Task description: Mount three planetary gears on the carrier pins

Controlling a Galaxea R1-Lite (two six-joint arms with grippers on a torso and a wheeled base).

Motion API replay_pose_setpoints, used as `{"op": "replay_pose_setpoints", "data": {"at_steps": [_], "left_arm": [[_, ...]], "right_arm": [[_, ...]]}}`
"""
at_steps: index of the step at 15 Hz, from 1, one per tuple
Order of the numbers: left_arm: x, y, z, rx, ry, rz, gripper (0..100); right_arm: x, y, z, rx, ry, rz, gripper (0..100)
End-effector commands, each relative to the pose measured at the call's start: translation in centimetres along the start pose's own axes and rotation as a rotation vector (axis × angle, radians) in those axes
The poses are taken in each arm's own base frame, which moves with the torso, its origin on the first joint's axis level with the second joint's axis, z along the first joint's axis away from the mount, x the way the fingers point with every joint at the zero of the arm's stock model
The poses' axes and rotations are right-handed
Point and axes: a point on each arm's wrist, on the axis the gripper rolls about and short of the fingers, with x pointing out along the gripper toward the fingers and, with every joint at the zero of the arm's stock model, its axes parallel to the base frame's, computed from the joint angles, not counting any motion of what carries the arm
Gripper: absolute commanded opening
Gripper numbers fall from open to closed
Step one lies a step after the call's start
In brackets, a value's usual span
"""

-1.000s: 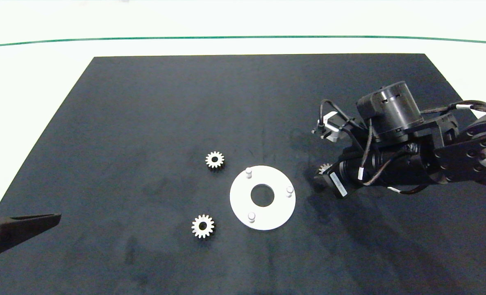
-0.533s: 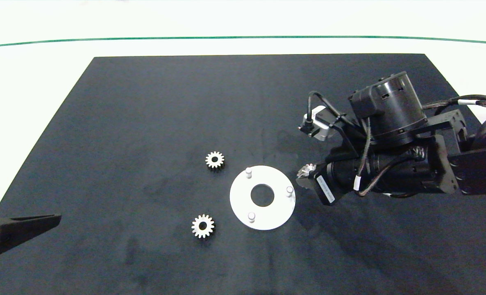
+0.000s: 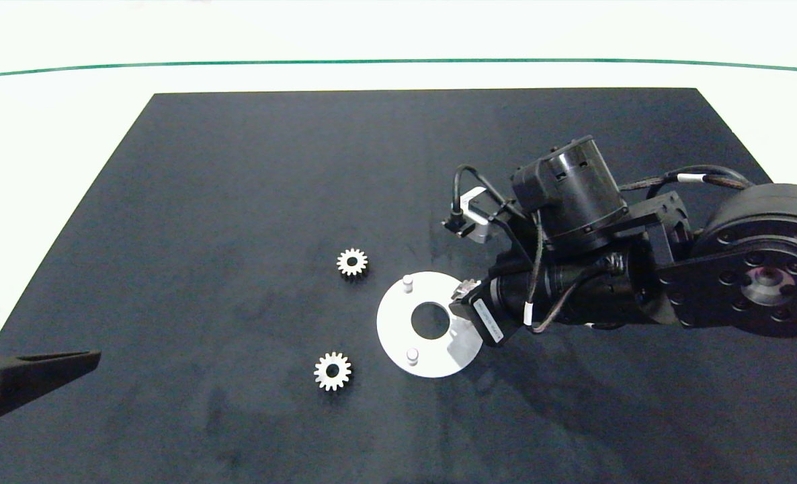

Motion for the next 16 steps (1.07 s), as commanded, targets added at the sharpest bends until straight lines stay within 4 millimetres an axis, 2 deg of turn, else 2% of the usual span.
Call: {"op": "replay_pose_setpoints", "data": {"at_steps": [1,16], "left_arm": [[0.03,0.00,-0.02,0.000,0.005,0.003,100],[-0.04,0.01,0.00,-0.001,0.001,0.003,100]], "right_arm": [[0.26,0.13,-0.17,-0.005,0.016,-0.003,0],[0.90,0.18,-0.62,-0.013,0.058,-0.024,0]]}}
